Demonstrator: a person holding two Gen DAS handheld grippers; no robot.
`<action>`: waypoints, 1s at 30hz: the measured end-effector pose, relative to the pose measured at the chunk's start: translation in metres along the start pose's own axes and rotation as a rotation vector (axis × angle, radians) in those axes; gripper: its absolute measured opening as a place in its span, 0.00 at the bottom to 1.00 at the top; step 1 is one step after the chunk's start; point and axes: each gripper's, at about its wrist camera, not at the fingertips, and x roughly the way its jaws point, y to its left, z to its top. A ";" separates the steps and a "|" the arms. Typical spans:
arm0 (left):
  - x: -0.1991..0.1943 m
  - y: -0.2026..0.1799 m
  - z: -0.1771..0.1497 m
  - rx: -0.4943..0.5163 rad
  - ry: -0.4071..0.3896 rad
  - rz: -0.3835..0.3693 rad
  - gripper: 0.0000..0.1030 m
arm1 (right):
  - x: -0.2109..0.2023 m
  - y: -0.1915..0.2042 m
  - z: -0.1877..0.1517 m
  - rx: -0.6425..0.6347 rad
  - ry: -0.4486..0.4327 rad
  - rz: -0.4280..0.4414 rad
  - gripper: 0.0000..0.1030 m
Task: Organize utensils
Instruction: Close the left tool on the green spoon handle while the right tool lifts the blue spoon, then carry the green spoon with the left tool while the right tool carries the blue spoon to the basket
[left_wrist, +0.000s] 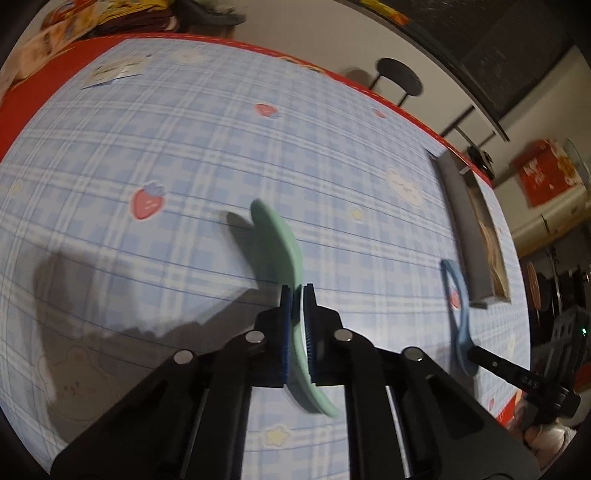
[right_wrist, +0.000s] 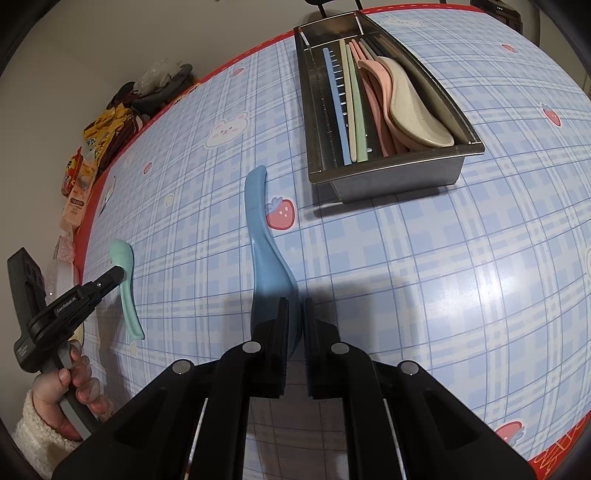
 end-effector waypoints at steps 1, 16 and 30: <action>0.001 -0.004 -0.001 0.011 0.008 -0.006 0.10 | 0.000 0.000 0.000 0.000 0.000 0.001 0.08; -0.003 -0.016 -0.003 0.061 0.010 0.019 0.36 | 0.003 0.024 0.017 -0.181 -0.035 -0.046 0.17; 0.006 -0.001 -0.013 -0.032 0.067 -0.038 0.38 | 0.023 0.033 0.030 -0.224 -0.025 -0.030 0.26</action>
